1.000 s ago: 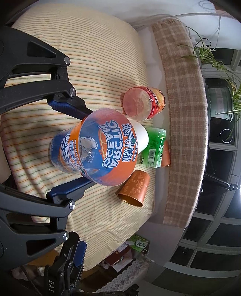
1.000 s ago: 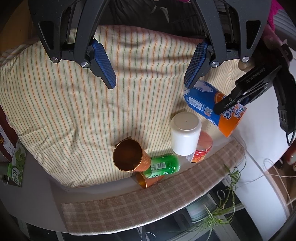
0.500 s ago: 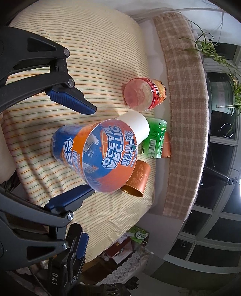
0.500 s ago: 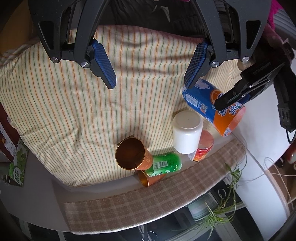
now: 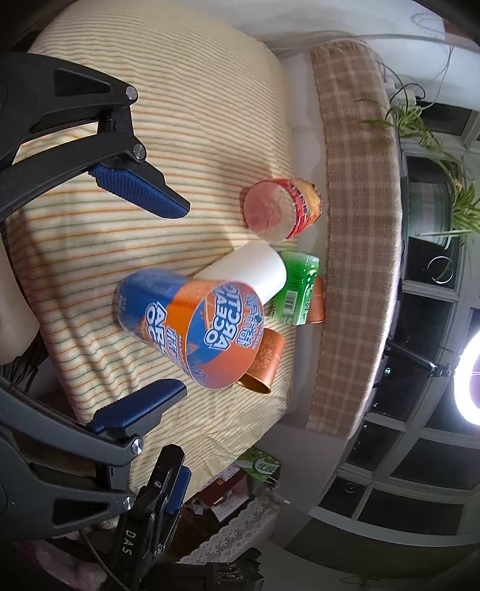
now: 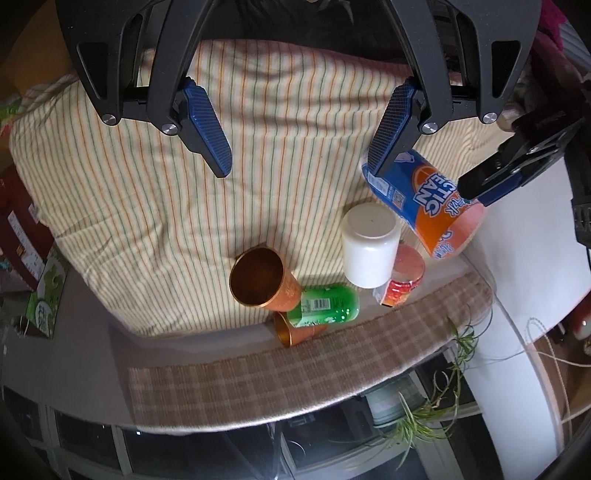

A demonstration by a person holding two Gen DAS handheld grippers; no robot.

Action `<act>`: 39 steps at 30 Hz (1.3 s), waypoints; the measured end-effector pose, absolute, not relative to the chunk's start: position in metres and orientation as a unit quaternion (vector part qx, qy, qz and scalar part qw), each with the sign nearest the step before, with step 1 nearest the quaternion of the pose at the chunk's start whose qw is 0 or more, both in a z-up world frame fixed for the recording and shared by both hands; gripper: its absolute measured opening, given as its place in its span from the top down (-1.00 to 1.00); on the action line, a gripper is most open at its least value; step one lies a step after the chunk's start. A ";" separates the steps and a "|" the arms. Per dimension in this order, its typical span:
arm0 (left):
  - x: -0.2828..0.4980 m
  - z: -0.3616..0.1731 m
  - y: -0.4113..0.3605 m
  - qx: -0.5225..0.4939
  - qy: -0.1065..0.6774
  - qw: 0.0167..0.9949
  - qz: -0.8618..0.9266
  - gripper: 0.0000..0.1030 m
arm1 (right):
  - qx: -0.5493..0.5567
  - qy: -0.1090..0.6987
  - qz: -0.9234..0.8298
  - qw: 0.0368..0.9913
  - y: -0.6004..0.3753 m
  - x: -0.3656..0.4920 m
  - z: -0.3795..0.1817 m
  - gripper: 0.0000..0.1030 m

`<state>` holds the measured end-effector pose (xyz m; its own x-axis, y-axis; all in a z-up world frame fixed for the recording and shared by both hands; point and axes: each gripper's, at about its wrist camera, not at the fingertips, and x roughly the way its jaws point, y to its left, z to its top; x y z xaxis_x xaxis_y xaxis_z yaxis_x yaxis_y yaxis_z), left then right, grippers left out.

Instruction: Flip cup upright

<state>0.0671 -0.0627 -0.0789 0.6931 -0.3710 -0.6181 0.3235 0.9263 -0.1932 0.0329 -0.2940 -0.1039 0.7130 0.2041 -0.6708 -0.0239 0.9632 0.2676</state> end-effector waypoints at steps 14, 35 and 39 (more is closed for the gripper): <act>0.041 -0.049 -0.020 -0.036 0.262 0.958 -0.107 -0.80 | 0.054 0.317 0.032 0.946 -0.273 0.027 -0.083 -0.53; 0.021 -0.036 -0.015 -0.006 0.200 0.979 -0.044 -0.99 | 0.010 0.199 -0.040 0.979 -0.263 0.005 -0.064 -0.98; 0.020 -0.037 -0.018 -0.005 0.201 0.979 -0.044 -0.99 | 0.005 0.197 -0.041 0.979 -0.264 0.006 -0.063 -0.98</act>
